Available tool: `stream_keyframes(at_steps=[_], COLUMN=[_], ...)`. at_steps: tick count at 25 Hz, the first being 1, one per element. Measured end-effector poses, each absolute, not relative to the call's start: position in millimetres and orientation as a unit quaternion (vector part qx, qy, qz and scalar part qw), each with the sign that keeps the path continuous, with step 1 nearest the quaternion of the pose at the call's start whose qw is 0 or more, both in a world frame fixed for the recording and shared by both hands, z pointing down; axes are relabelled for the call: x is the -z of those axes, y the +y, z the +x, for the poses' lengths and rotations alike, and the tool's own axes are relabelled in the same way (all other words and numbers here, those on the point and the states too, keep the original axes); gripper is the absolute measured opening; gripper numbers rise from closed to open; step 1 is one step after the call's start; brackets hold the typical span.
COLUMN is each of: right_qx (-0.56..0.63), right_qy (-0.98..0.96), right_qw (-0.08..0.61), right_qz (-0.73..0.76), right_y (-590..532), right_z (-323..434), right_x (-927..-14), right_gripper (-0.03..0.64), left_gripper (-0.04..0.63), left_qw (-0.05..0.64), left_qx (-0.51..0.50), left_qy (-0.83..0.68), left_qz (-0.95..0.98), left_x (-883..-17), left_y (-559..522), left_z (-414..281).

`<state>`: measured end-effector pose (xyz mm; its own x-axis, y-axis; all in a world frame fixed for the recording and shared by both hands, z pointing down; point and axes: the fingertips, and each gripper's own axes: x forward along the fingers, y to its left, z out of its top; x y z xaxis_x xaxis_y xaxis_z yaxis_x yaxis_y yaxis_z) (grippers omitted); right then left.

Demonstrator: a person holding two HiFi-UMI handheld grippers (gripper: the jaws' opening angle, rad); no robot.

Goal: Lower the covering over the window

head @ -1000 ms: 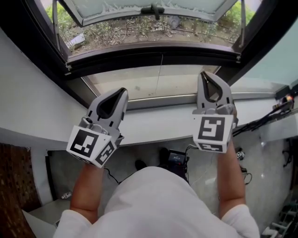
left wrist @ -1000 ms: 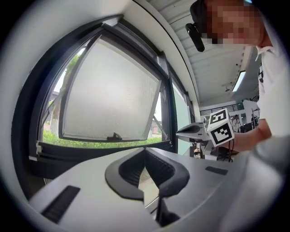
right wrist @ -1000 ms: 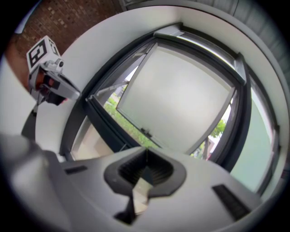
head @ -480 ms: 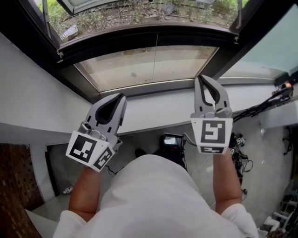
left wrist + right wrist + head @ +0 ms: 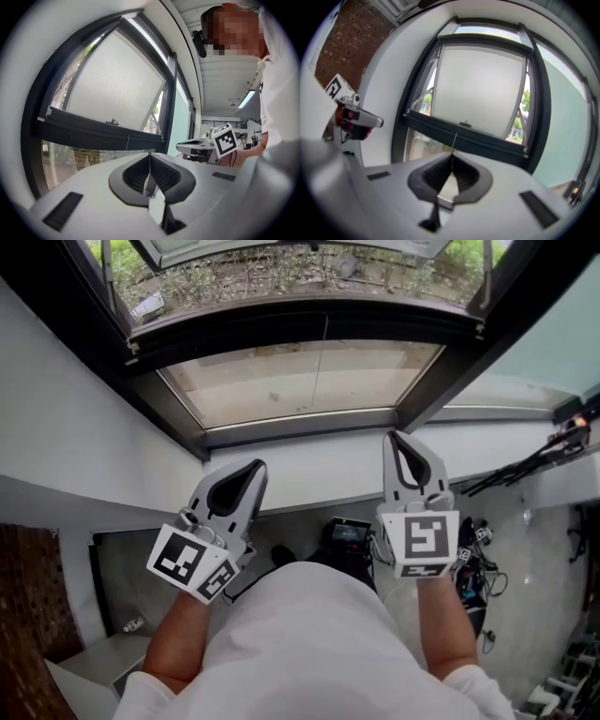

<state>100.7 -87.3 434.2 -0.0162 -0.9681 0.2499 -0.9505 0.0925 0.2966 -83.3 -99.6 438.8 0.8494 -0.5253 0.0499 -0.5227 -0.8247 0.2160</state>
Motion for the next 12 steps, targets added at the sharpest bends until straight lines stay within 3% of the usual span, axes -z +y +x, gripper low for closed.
stream_keyframes(at_steps=[12], right_qx=[-0.02], right_qy=[-0.745], right_qw=[0.178], right_qz=[0.643], right_y=[-56.7], right_z=[120.7], right_x=[-437.9], right_gripper=[0.021], left_gripper=[0.025], left_qw=[0.139], left_qx=[0.01], left_qy=[-0.292], left_qz=[0.946], left_x=[-444.0], left_y=[-66.6], left_z=[-62.5])
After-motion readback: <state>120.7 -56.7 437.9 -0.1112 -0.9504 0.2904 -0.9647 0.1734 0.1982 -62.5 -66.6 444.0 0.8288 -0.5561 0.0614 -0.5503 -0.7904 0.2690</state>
